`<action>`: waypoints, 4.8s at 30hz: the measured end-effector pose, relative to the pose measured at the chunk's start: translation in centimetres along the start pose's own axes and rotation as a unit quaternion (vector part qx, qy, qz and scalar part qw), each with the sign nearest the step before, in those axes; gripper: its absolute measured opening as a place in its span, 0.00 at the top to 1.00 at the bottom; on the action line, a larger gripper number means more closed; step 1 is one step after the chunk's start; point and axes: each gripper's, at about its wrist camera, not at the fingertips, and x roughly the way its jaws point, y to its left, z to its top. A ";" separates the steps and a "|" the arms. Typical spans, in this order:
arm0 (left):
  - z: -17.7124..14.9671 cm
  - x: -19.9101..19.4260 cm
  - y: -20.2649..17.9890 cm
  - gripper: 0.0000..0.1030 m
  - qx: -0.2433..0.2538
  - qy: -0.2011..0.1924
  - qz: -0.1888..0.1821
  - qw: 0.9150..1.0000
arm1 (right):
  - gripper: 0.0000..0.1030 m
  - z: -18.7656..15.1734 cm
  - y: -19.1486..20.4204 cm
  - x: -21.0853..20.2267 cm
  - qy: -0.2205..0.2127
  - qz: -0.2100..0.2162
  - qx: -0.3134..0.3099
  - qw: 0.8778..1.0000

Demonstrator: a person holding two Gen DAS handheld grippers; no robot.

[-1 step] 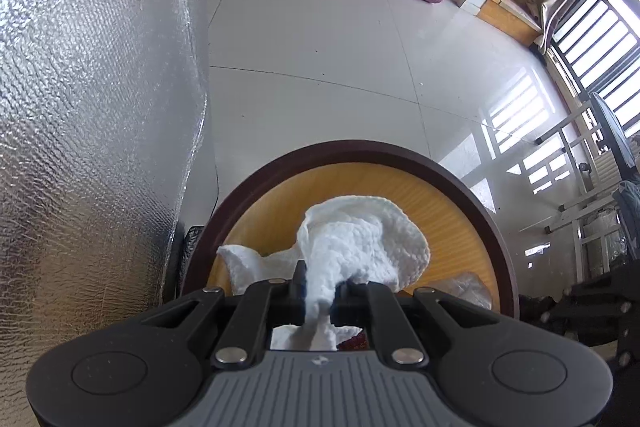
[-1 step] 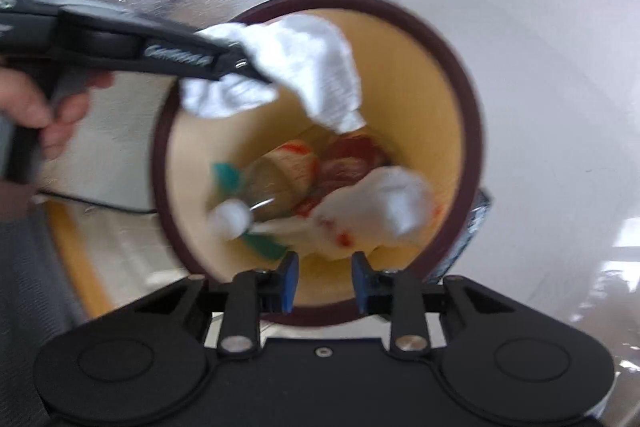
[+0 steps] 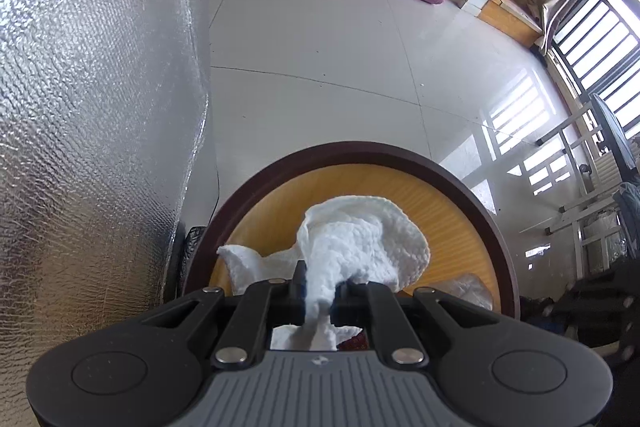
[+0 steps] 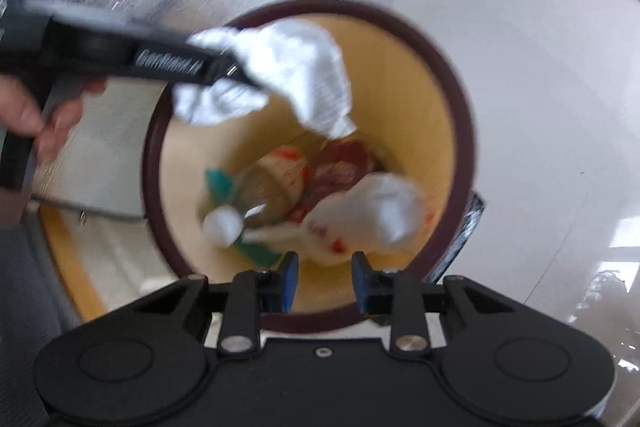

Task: Collect trash
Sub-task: 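Open the right tool dropping the plastic bag while the left tool drops the tissue, then lift both tools out of the wastebasket and move back to the table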

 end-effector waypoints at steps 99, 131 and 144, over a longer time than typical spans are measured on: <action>-10.3 -26.0 -3.7 0.00 0.093 -0.122 0.007 0.988 | 0.00 -16.7 12.4 -19.1 -0.319 -0.196 0.282 0.883; -11.1 -43.3 8.1 0.00 0.039 -0.333 0.032 0.942 | 0.00 -10.3 26.4 -27.0 -0.483 -0.203 0.195 0.829; -8.2 -46.2 17.0 0.00 0.010 -0.370 0.087 0.925 | 0.00 -0.7 31.7 -25.6 -0.512 -0.144 0.123 0.838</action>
